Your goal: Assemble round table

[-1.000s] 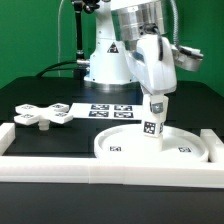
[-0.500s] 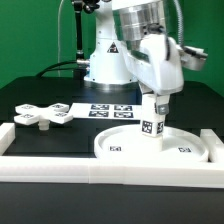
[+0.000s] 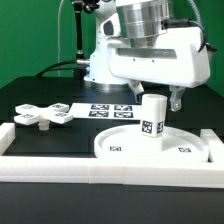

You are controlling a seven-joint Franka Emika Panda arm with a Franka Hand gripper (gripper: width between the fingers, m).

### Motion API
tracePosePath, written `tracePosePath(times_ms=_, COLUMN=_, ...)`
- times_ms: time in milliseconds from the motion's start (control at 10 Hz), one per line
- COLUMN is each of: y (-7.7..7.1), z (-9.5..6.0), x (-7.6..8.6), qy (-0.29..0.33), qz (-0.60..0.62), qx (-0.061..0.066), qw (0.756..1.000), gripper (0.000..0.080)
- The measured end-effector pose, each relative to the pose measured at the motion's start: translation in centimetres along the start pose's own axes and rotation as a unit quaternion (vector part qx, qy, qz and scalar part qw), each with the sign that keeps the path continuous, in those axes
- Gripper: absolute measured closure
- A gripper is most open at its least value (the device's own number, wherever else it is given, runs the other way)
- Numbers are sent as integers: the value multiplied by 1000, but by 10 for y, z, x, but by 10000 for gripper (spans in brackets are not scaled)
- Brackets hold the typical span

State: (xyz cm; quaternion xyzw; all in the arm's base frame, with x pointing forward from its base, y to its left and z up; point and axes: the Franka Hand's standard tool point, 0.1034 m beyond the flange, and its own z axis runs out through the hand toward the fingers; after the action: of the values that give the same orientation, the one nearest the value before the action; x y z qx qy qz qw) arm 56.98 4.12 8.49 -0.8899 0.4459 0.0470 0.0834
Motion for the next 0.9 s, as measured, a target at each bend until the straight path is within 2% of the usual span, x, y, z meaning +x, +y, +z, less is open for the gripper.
tracePosePath(times_ms=100, y=0, z=0, x=0, qy=0, qz=-29, qx=-1, qw=1000, gripper=150)
tracePosePath(times_ms=200, y=2, z=-1, x=2, qy=3, qz=-107, qx=-12, qw=994, gripper=150)
tracePosePath(times_ms=500, y=3, z=-1, x=3, qy=8, qz=-283, qx=-29, qw=959, gripper=150)
tracePosePath(times_ms=900, y=4, z=-1, x=4, qy=5, qz=-405, qx=-32, qw=914, gripper=150)
